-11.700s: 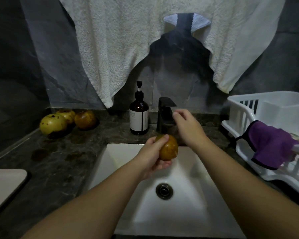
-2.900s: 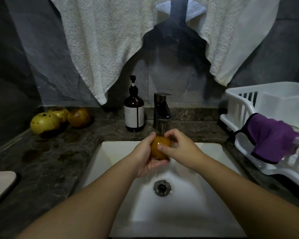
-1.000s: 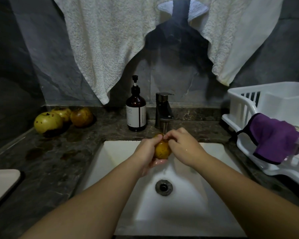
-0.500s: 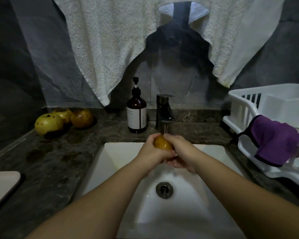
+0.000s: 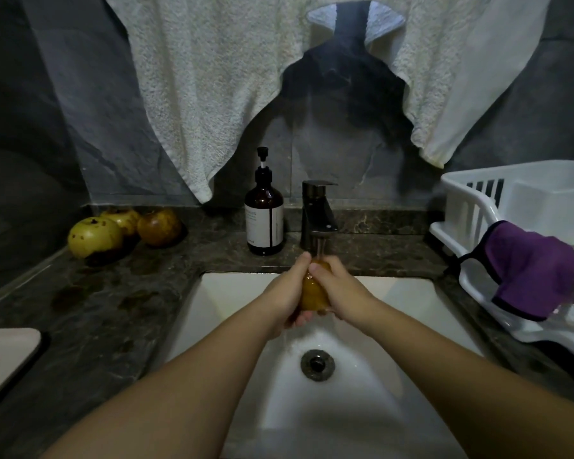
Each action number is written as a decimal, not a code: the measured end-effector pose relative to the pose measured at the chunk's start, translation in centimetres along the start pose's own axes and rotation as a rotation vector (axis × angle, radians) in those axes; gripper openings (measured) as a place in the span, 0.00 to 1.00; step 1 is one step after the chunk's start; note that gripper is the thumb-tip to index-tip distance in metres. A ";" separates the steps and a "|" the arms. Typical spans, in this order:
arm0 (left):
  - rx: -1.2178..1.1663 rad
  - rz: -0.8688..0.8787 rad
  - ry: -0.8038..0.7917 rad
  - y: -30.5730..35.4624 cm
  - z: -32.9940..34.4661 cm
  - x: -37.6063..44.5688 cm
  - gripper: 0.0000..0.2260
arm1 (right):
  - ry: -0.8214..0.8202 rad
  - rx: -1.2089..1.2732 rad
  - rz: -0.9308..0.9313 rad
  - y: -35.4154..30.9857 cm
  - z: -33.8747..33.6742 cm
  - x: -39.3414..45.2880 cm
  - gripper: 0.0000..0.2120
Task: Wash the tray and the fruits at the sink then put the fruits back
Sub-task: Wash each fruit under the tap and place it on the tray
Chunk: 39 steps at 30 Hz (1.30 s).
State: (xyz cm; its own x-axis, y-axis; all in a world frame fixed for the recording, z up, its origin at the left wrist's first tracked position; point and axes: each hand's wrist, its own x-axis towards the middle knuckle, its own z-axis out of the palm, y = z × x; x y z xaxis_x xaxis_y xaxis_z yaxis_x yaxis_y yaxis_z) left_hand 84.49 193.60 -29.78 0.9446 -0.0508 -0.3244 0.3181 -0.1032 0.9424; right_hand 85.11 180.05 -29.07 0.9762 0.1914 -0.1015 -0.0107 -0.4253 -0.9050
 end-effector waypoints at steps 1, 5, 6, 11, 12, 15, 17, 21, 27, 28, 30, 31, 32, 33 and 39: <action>0.022 0.030 0.008 0.0 0.2 0.0 0.31 | -0.016 0.076 0.087 -0.2 0.0 -0.2 0.20; -0.085 -0.088 -0.078 0.2 0.4 -0.4 0.30 | 0.128 -0.031 -0.027 0.5 -0.1 0.4 0.20; -0.125 -0.090 -0.086 0.4 0.2 -0.4 0.30 | 0.151 -0.062 -0.086 0.6 0.0 0.5 0.18; -0.099 0.043 -0.007 0.4 1.1 -0.2 0.24 | 0.107 0.130 0.064 -0.1 0.2 0.6 0.18; -0.121 -0.001 -0.037 0.4 1.0 -0.4 0.26 | 0.111 0.048 0.007 -0.1 0.3 0.6 0.18; -0.102 0.014 0.005 0.5 0.8 -0.1 0.24 | 0.073 0.023 -0.074 0.5 -0.1 0.7 0.10; -0.035 0.129 0.081 0.5 1.3 0.0 0.21 | 0.039 0.131 0.024 -0.1 -0.2 0.4 0.14; -0.145 -0.062 -0.017 0.4 1.5 -0.7 0.26 | 0.078 -0.035 -0.065 0.5 -0.1 0.6 0.17; -0.103 0.076 0.080 0.2 1.0 -0.1 0.23 | 0.088 0.043 -0.008 -0.3 0.7 0.4 0.13; -0.140 0.009 0.024 0.3 0.8 -0.3 0.26 | 0.109 -0.006 -0.056 -0.1 0.7 0.7 0.11; -0.147 -0.026 -0.014 0.3 0.5 -0.4 0.29 | 0.100 -0.039 -0.076 0.2 0.7 0.7 0.11; -0.108 0.015 0.014 0.2 0.6 -0.1 0.28 | 0.078 -0.004 -0.037 0.3 0.7 0.4 0.11; -0.073 0.065 0.050 0.0 0.8 0.1 0.25 | 0.062 0.006 -0.004 0.1 0.7 0.1 0.11; -0.070 0.085 0.078 0.1 1.0 -0.2 0.24 | 0.085 0.041 0.016 0.2 0.6 0.2 0.12; -0.048 0.119 0.075 -0.1 1.3 0.1 0.25 | 0.129 0.037 -0.054 0.4 0.4 0.4 0.13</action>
State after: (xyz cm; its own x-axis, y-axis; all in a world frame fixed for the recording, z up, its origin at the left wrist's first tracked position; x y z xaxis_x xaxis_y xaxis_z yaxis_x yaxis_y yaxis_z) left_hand 84.46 192.36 -29.99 0.9786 0.0147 -0.2051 0.2056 -0.0530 0.9772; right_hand 85.40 180.29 -29.67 0.9953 0.0972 -0.0006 0.0370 -0.3845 -0.9224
